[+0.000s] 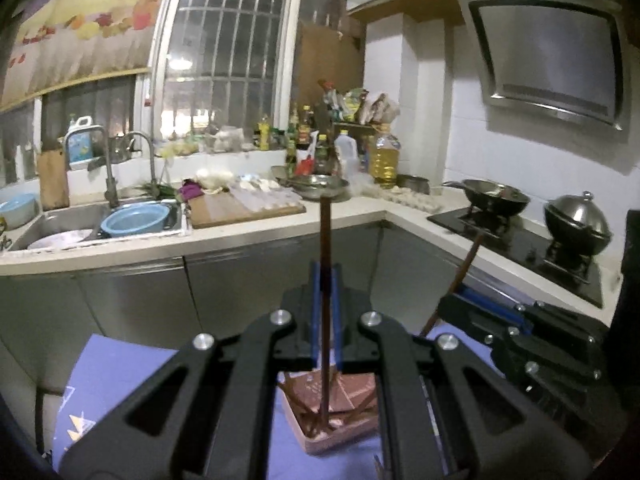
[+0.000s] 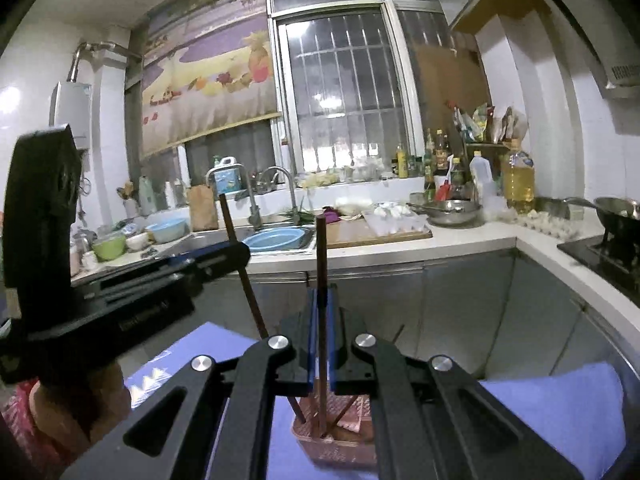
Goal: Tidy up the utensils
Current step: 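Open the left gripper while the right gripper opens, dropping both chopsticks into the basket, then bring both grippers back down to the remaining chopsticks on the cloth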
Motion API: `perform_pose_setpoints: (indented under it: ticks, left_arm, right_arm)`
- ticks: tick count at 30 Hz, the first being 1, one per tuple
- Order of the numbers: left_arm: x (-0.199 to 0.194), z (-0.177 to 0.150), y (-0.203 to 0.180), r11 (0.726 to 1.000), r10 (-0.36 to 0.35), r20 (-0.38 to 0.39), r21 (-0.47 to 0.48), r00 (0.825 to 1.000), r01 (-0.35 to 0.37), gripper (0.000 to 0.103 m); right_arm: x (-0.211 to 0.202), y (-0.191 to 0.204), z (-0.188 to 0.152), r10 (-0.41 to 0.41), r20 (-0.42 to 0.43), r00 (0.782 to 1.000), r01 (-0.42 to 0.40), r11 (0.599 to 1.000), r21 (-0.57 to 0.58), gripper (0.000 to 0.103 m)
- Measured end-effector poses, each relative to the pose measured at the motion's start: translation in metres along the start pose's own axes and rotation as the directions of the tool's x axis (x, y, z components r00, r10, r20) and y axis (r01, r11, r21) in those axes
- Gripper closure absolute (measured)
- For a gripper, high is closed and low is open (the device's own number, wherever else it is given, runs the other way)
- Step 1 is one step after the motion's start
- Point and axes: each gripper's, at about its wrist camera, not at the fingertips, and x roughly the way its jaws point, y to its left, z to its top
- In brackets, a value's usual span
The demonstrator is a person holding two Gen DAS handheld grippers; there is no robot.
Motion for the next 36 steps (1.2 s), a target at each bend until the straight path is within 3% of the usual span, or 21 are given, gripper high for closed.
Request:
perform_pose_setpoints:
  ticks: [4,5,6,7,8,9,11,12,14,15,16,18,21,23,25,27,30,33,36]
  left_arm:
    - [0.056,-0.037,0.007,1.0,0.004,-0.164,-0.019,0.986,-0.007,0.098]
    - [0.069,-0.05,0.007,1.0,0.002,-0.218,-0.024,0.976,-0.007,0.096]
    - [0.08,-0.061,0.009,1.0,0.01,-0.267,-0.024,0.964,-0.017,0.084]
    - [0.094,-0.075,0.012,0.998,0.045,-0.338,-0.023,0.94,-0.055,0.077]
    - [0.097,-0.082,0.016,0.997,0.057,-0.365,-0.031,0.929,-0.073,0.077]
    - [0.092,-0.086,0.019,0.996,0.05,-0.356,-0.049,0.933,-0.072,0.077]
    - [0.066,-0.08,0.03,0.992,0.04,-0.273,-0.107,0.961,-0.071,0.077]
    - [0.051,-0.075,0.035,0.99,0.038,-0.232,-0.127,0.972,-0.069,0.077]
    - [0.011,-0.065,0.046,0.983,0.043,-0.13,-0.171,0.991,-0.065,0.076]
    - [-0.002,-0.063,0.049,0.981,0.048,-0.101,-0.184,0.994,-0.066,0.074]
    - [-0.021,-0.064,0.051,0.979,0.053,-0.064,-0.195,0.997,-0.064,0.074]
    - [-0.052,-0.076,0.052,0.98,0.06,-0.025,-0.189,0.998,-0.064,0.074]
    - [-0.078,-0.109,0.054,0.981,0.06,-0.03,-0.186,0.998,-0.064,0.074]
    - [-0.081,-0.153,0.052,0.981,0.052,-0.103,-0.182,0.993,-0.07,0.074]
    - [-0.075,-0.198,0.048,0.981,0.052,-0.203,-0.175,0.978,-0.088,0.074]
    - [-0.064,-0.235,0.044,0.979,0.014,-0.31,-0.19,0.951,-0.077,0.074]
    - [-0.054,-0.272,0.041,0.973,-0.032,-0.408,-0.222,0.912,-0.066,0.074]
    - [-0.055,-0.291,0.032,0.974,-0.054,-0.446,-0.221,0.893,-0.051,0.074]
    - [-0.053,-0.296,0.024,0.978,-0.057,-0.455,-0.203,0.888,-0.041,0.074]
  right_arm:
    - [0.056,-0.016,-0.048,-0.016,-0.166,0.986,0.022,0.999,0.039,0.098]
    - [0.065,-0.02,-0.059,-0.024,-0.204,0.979,0.035,0.998,0.048,0.098]
    - [0.076,-0.024,-0.071,-0.042,-0.257,0.966,0.058,0.997,0.055,0.097]
    - [0.084,-0.028,-0.083,-0.062,-0.316,0.947,0.086,0.994,0.062,0.097]
    - [0.084,-0.03,-0.088,-0.066,-0.34,0.938,0.094,0.993,0.068,0.097]
    - [0.078,-0.03,-0.09,-0.058,-0.332,0.941,0.086,0.994,0.072,0.097]
    - [0.053,-0.026,-0.084,-0.066,-0.245,0.967,0.083,0.995,0.059,0.096]
    - [0.035,-0.023,-0.078,-0.075,-0.187,0.979,0.086,0.995,0.052,0.092]
    - [0.013,-0.019,-0.073,-0.069,-0.125,0.99,0.077,0.995,0.062,0.075]
    - [-0.001,-0.017,-0.073,-0.061,-0.093,0.994,0.069,0.995,0.077,0.06]
    - [-0.014,-0.016,-0.075,-0.048,-0.064,0.997,0.054,0.994,0.093,0.054]
    - [-0.035,-0.012,-0.086,-0.02,-0.036,0.999,0.024,0.993,0.112,0.054]
    - [-0.059,-0.006,-0.128,0.007,-0.072,0.997,0.003,0.991,0.135,0.054]
    - [-0.055,-0.002,-0.178,-0.013,-0.201,0.979,0.041,0.99,0.135,0.063]
    - [-0.043,-0.004,-0.221,-0.01,-0.346,0.938,0.072,0.983,0.168,0.085]
    - [-0.031,-0.01,-0.263,0.019,-0.467,0.884,0.105,0.965,0.239,0.09]
    - [-0.026,-0.006,-0.285,0.027,-0.529,0.848,0.121,0.962,0.243,0.091]
    - [-0.025,0.002,-0.289,0.007,-0.534,0.845,0.115,0.974,0.196,0.091]
    - [-0.02,0.006,-0.288,0.034,-0.541,0.84,0.099,0.972,0.215,0.091]
